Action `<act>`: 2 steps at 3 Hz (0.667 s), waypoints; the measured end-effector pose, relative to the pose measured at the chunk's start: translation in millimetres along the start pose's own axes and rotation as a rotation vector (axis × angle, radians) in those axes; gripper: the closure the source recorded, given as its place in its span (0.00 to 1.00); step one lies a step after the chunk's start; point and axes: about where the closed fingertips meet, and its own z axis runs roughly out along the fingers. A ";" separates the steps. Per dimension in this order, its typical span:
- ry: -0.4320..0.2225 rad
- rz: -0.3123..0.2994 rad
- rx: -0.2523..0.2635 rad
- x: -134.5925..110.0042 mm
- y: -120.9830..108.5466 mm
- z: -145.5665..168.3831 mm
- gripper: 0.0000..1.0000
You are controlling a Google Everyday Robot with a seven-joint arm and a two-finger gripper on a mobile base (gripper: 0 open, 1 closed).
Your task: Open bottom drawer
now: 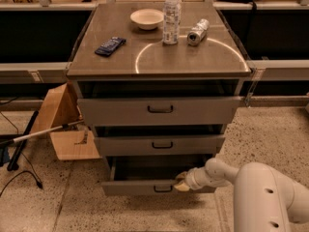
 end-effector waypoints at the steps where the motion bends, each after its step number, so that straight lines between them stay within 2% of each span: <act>1: 0.002 0.011 -0.020 4.1 18.6 -1.2 0.78; 2: 0.001 0.003 -0.027 4.3 23.2 -0.2 0.96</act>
Offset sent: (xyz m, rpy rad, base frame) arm -0.0290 0.0139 -0.0065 0.0117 0.0080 0.0483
